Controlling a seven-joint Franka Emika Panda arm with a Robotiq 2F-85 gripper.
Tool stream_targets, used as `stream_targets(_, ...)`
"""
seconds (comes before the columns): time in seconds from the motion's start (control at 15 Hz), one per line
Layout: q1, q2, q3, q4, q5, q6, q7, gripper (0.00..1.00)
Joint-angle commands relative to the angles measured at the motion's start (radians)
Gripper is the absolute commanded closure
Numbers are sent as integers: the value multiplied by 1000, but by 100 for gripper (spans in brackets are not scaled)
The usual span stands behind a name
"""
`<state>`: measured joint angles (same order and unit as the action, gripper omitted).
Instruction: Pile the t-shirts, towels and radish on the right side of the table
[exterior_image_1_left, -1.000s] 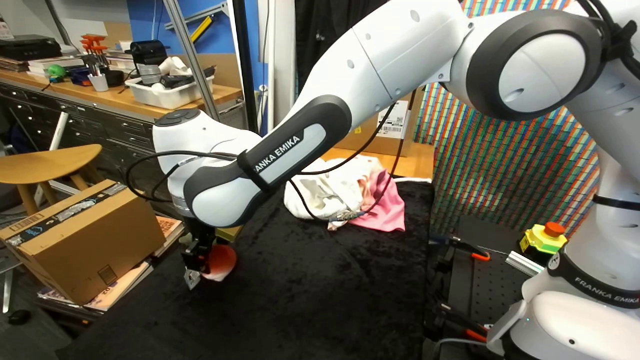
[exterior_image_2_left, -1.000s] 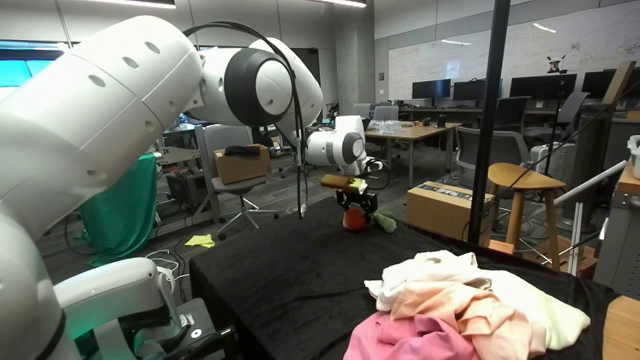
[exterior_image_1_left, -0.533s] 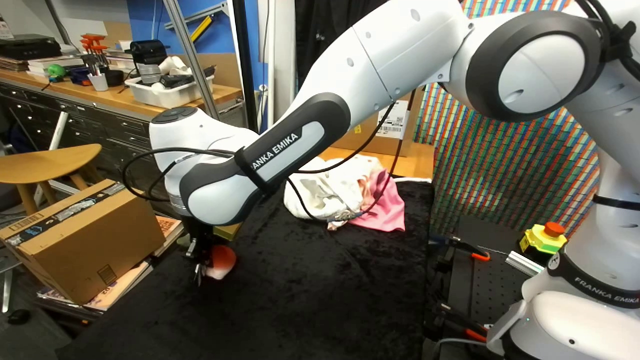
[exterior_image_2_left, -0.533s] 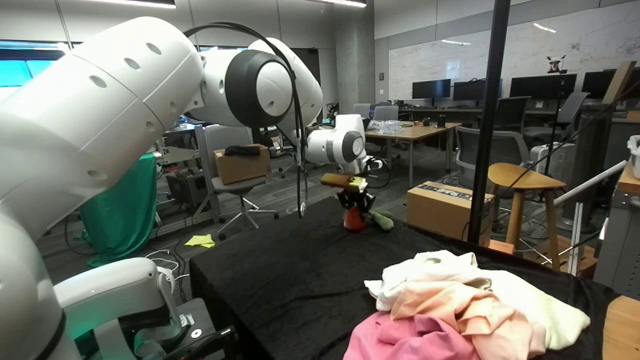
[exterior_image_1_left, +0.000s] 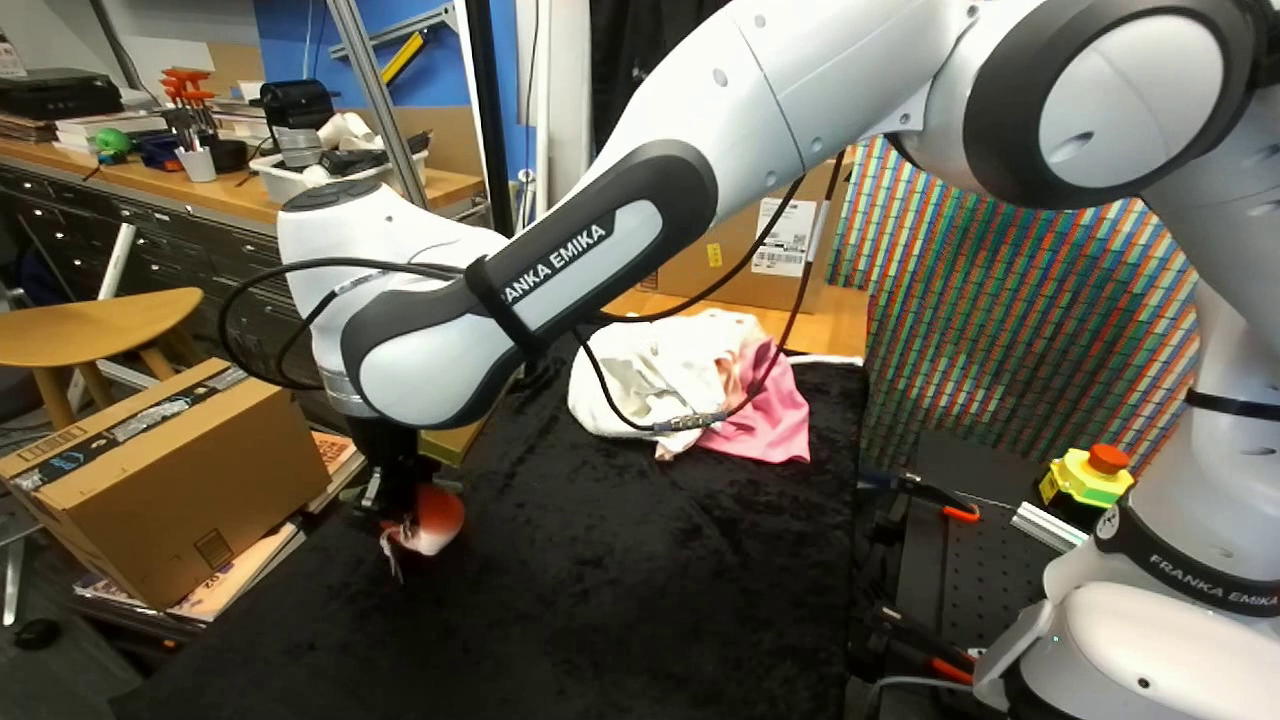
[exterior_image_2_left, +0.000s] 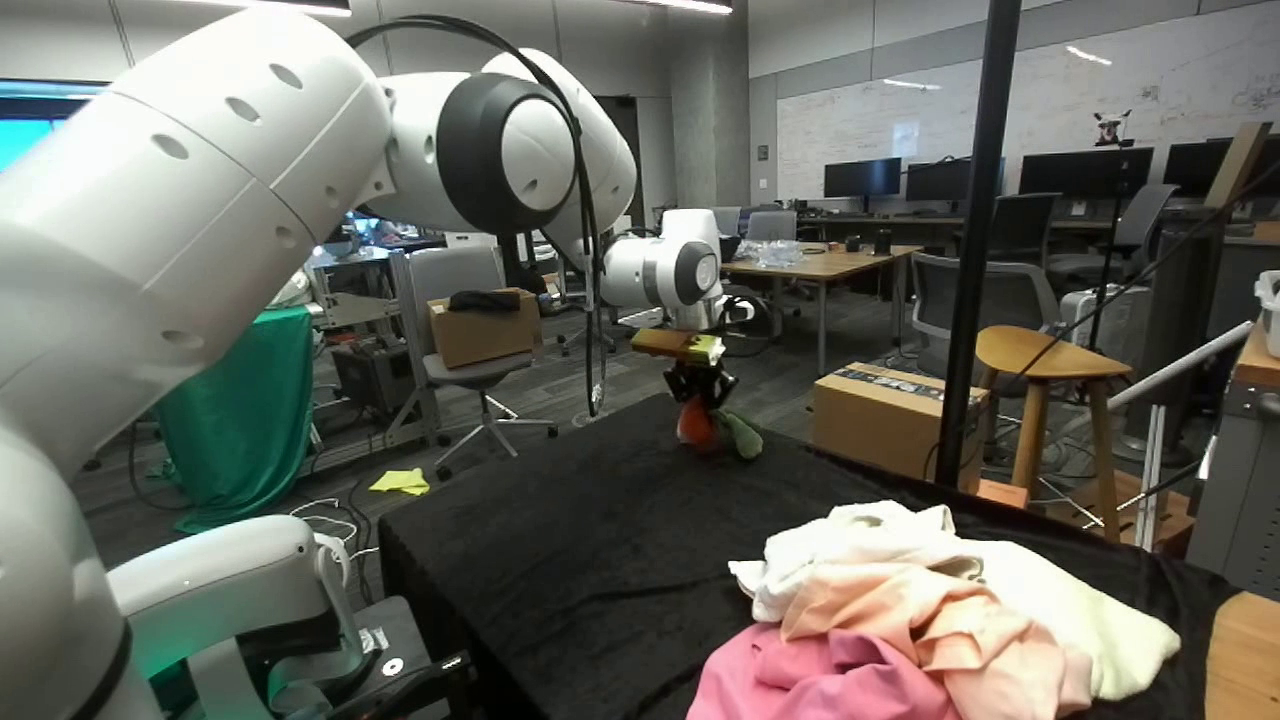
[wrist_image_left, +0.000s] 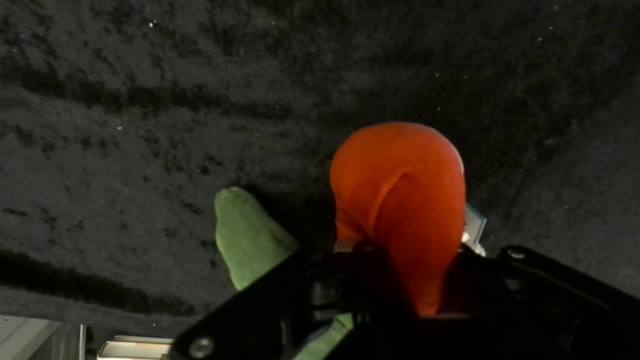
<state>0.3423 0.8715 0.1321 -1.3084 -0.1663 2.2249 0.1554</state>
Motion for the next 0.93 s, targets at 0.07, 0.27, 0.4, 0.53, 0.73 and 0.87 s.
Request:
stream_targets(0.07,-44,-193,23,-198,57,0,-27,91)
stream_targets(0.27,-81,-302,27,-319,103,19,-38,91)
stream_targets(0.4,-105,-390,18,-420,127,29,-32,91)
stream_targets(0.53,-126,-467,6,-508,139,39,-18,91)
stream_targets(0.73,-162,-581,-15,-641,154,65,3,91)
stream_targets(0.87,-187,-659,-33,-728,163,89,24,91)
